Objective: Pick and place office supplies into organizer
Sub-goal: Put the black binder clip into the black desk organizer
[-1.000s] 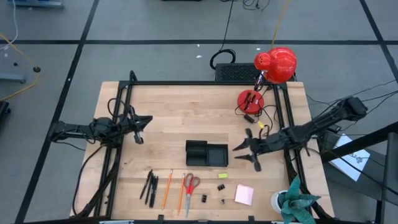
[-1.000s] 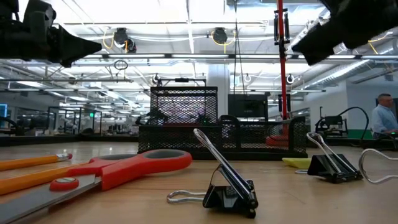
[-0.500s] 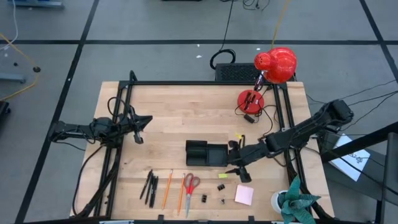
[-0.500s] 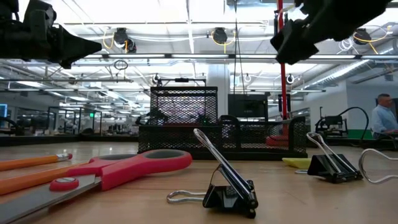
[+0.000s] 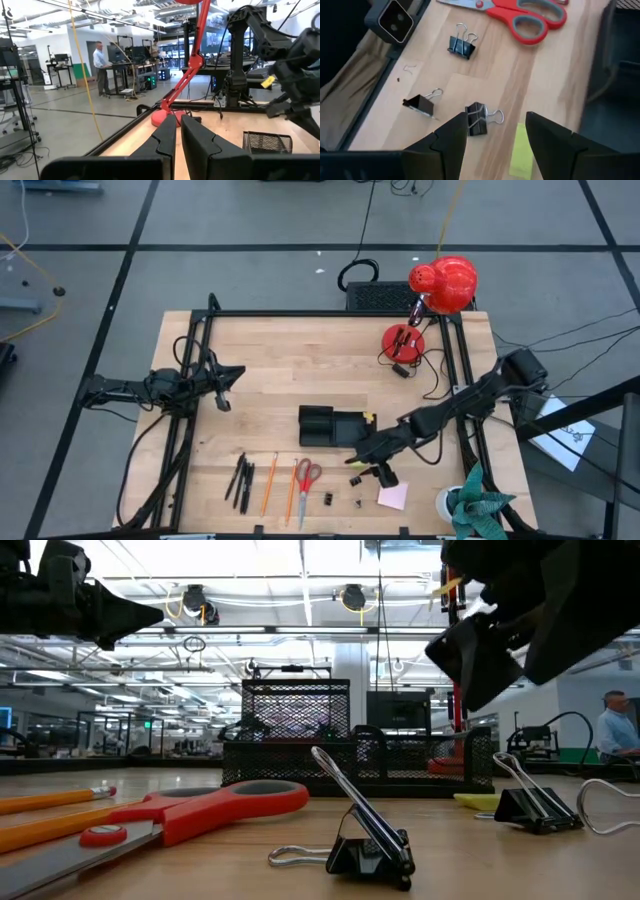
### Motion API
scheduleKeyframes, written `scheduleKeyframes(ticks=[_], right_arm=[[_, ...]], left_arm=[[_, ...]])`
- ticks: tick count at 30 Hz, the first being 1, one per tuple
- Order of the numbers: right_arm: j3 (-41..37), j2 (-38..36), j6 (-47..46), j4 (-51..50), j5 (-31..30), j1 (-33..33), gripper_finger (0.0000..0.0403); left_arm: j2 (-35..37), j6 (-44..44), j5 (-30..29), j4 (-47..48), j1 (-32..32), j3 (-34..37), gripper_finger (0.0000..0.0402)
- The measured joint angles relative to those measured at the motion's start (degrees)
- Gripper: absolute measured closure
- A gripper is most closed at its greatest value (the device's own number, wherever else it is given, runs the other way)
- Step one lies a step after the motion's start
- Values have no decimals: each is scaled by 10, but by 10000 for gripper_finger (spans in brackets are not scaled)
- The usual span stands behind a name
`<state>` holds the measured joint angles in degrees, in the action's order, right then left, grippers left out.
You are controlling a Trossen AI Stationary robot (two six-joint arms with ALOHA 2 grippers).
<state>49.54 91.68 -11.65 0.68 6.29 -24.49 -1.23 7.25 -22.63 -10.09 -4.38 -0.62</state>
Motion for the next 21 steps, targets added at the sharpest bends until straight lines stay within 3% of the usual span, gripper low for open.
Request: scheduleKeyframes(ticks=[11,21], right_arm=[[0,59,1,72,58,0,206],[0,101,5,94,60,2,206]], left_arm=[[0,0,0,0,0,0,366],[0,0,0,0,0,0,366]])
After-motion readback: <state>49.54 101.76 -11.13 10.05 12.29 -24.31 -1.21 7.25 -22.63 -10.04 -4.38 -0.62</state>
